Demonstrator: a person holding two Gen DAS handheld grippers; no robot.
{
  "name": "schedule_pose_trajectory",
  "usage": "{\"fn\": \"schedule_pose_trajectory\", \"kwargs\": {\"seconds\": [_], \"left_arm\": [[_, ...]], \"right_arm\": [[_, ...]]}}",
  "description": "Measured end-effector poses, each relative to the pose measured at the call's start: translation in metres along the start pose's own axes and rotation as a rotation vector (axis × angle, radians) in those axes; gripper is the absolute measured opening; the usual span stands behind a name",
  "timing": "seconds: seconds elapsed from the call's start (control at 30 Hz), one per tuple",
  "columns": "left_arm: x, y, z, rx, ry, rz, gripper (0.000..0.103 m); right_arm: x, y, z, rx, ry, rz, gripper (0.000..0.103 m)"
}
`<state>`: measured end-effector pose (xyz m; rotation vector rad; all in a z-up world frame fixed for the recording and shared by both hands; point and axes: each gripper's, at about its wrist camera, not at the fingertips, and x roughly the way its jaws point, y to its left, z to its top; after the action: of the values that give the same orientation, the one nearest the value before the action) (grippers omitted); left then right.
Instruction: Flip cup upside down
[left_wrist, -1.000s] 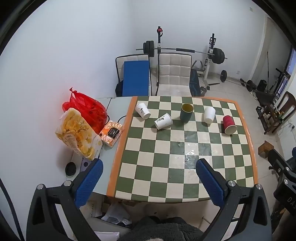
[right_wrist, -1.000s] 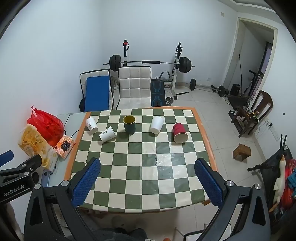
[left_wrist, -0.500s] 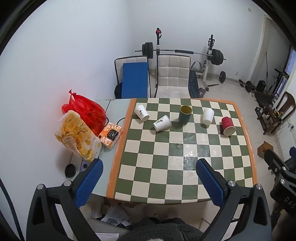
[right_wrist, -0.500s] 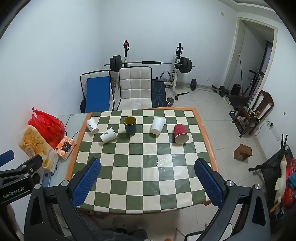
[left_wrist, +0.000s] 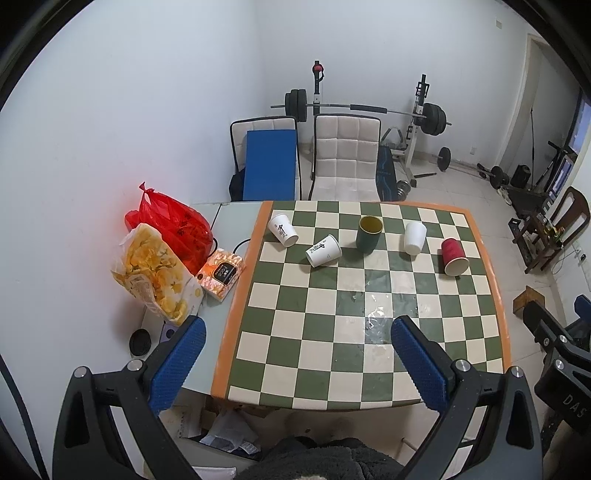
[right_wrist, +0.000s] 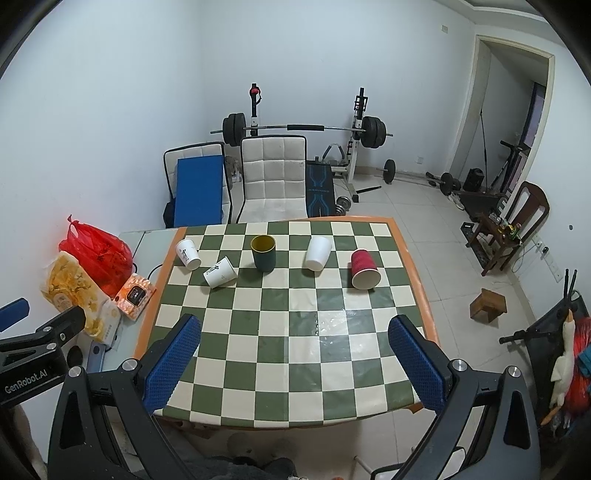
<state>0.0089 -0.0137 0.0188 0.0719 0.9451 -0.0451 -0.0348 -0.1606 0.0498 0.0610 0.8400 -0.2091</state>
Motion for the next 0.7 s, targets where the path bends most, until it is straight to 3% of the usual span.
{"fn": "schedule_pose_trajectory", "kwargs": {"seconds": [0.7], "left_arm": [[-0.008, -0.002, 0.001, -0.003, -0.008, -0.008, 0.103]], "right_arm": [[0.000, -0.001, -0.001, 0.003, -0.006, 0.003, 0.103]]}}
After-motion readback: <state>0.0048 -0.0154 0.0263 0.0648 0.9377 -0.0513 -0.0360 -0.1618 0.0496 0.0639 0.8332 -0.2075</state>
